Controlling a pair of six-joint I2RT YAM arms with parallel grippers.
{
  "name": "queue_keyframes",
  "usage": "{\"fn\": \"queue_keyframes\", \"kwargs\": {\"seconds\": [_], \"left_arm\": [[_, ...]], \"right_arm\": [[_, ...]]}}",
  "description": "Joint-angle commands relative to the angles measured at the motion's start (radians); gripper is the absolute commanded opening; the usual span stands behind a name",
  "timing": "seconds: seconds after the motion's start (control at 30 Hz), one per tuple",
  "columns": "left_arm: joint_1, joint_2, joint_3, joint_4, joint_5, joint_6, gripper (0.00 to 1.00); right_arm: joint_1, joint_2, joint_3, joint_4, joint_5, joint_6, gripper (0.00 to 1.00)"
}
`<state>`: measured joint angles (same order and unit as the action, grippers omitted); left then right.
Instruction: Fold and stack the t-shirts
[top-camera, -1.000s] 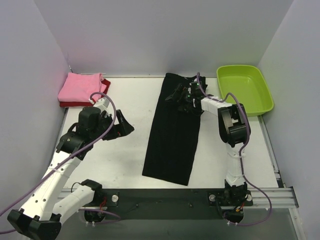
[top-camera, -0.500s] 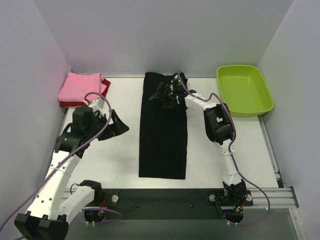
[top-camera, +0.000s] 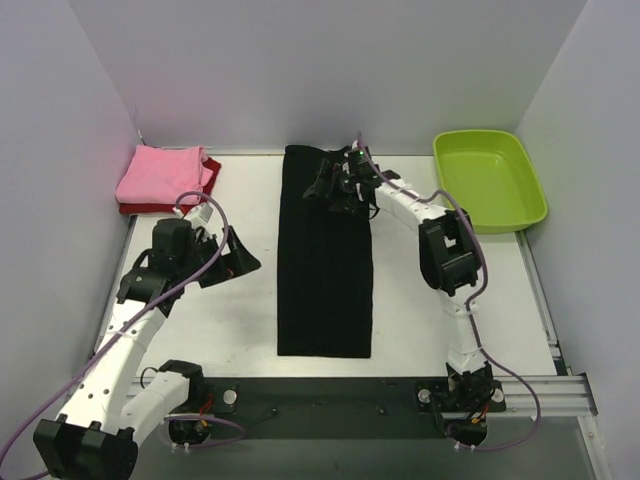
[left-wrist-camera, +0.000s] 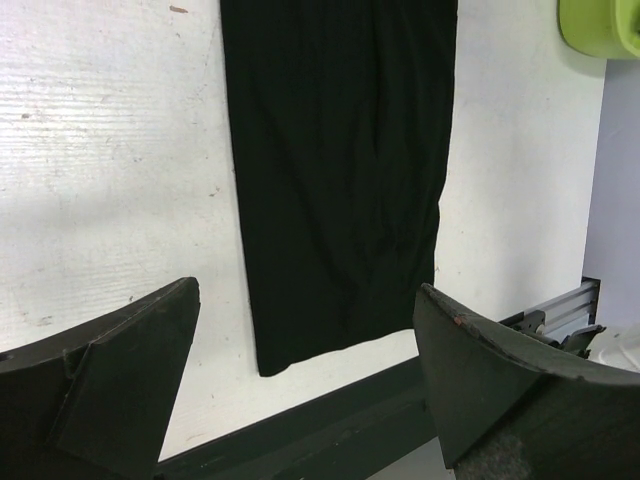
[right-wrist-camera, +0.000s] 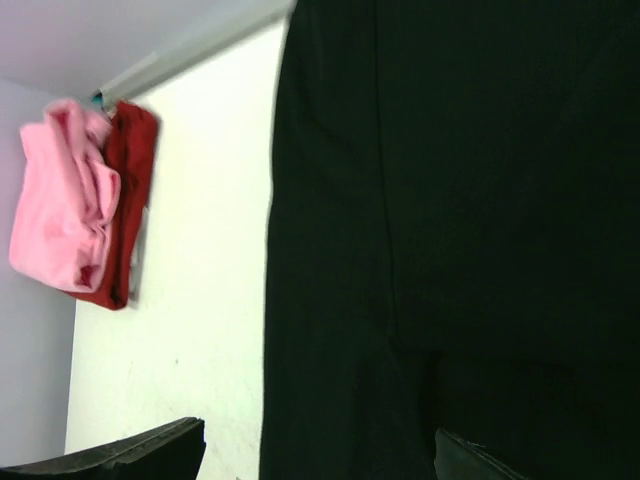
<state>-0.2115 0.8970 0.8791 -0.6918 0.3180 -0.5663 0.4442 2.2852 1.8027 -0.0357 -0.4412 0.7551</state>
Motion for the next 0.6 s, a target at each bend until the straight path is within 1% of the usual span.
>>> {"fn": "queue_keyframes", "kwargs": {"seconds": [0.0, 0.07, 0.1, 0.13, 0.17, 0.2, 0.23, 0.27, 0.3, 0.33, 0.4, 0.43, 0.47, 0.5, 0.53, 0.57], "left_arm": [[0.009, 0.028, 0.001, 0.086, 0.007, 0.011, 0.97], [0.008, 0.046, -0.038, 0.112, 0.021, 0.008, 0.97], [0.008, 0.048, -0.057, 0.123, 0.026, 0.0, 0.98], [0.009, 0.051, -0.087, 0.13, 0.026, -0.006, 0.94], [0.009, 0.049, -0.109, 0.141, 0.027, -0.017, 0.93], [0.008, 0.046, -0.129, 0.152, 0.032, -0.032, 0.91], [0.008, 0.04, -0.147, 0.158, 0.027, -0.044, 0.9], [0.006, 0.017, -0.199, 0.176, 0.027, -0.059, 0.89], [0.004, 0.002, -0.225, 0.187, 0.033, -0.085, 0.89], [0.001, -0.024, -0.251, 0.189, 0.036, -0.096, 0.88], [-0.017, -0.052, -0.314, 0.189, 0.035, -0.121, 0.88], [-0.043, -0.064, -0.331, 0.18, 0.018, -0.129, 0.88], [-0.072, -0.085, -0.347, 0.172, 0.009, -0.138, 0.88], [-0.107, -0.095, -0.367, 0.167, -0.008, -0.167, 0.88], [-0.19, -0.113, -0.373, 0.155, -0.051, -0.188, 0.88], [-0.227, -0.121, -0.379, 0.153, -0.071, -0.234, 0.87]], "right_arm": [[-0.012, -0.318, -0.011, -0.136, 0.209, -0.19, 1.0], [0.005, -0.435, -0.054, -0.205, 0.278, -0.265, 1.0], [0.011, -0.478, -0.099, -0.216, 0.358, -0.286, 1.0], [0.022, -0.562, -0.183, -0.227, 0.39, -0.302, 1.0], [0.034, -0.607, -0.242, -0.239, 0.419, -0.316, 1.0], [0.039, -0.647, -0.291, -0.248, 0.436, -0.313, 1.0], [0.039, -0.724, -0.392, -0.26, 0.464, -0.304, 1.0], [0.04, -0.766, -0.445, -0.277, 0.464, -0.295, 1.0], [0.051, -0.806, -0.5, -0.276, 0.464, -0.272, 1.0], [0.062, -0.89, -0.62, -0.276, 0.469, -0.263, 1.0], [0.097, -0.978, -0.739, -0.276, 0.492, -0.223, 1.0], [0.111, -1.059, -0.793, -0.277, 0.504, -0.209, 0.99], [0.126, -1.098, -0.889, -0.288, 0.515, -0.192, 0.99], [0.136, -1.133, -0.929, -0.3, 0.527, -0.177, 0.99], [0.168, -1.195, -0.962, -0.328, 0.541, -0.131, 0.97], [0.183, -1.223, -1.03, -0.335, 0.538, -0.114, 0.97]]}}
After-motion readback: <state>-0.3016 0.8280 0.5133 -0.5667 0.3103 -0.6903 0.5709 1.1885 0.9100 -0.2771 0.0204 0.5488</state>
